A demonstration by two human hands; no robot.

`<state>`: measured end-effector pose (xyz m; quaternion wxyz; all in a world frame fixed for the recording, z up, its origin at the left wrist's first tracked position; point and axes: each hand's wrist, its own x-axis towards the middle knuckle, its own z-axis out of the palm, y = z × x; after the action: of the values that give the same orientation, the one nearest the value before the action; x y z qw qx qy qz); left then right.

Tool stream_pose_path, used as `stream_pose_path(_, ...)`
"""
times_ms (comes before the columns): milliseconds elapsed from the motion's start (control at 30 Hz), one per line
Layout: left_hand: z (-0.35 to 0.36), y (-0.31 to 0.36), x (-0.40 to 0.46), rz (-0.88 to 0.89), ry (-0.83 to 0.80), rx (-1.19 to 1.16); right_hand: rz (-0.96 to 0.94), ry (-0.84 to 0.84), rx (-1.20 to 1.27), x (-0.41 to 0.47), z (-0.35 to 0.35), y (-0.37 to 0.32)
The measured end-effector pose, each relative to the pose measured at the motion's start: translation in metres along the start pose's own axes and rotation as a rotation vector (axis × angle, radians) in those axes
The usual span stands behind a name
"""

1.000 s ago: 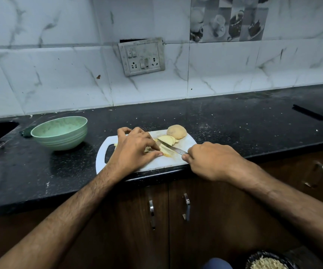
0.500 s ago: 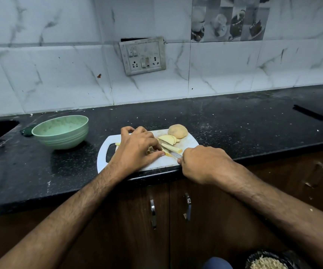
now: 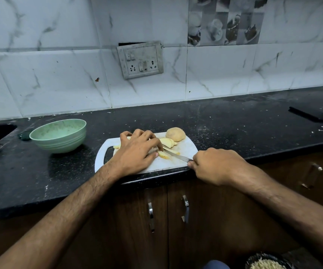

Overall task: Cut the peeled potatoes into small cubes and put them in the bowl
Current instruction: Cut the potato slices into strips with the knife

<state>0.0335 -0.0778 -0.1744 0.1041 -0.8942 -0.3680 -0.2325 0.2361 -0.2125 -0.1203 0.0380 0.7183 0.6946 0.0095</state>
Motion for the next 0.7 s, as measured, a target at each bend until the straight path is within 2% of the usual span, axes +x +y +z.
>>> stream_pose_path(433,-0.007,-0.003,-0.013,0.051,0.051,-0.155,-0.014,0.05,0.083,0.018,0.008,0.003)
stream_pose_path(700,-0.005,-0.006,-0.016,0.083,0.08,-0.202,-0.045,0.097,0.005,0.0,0.004,0.003)
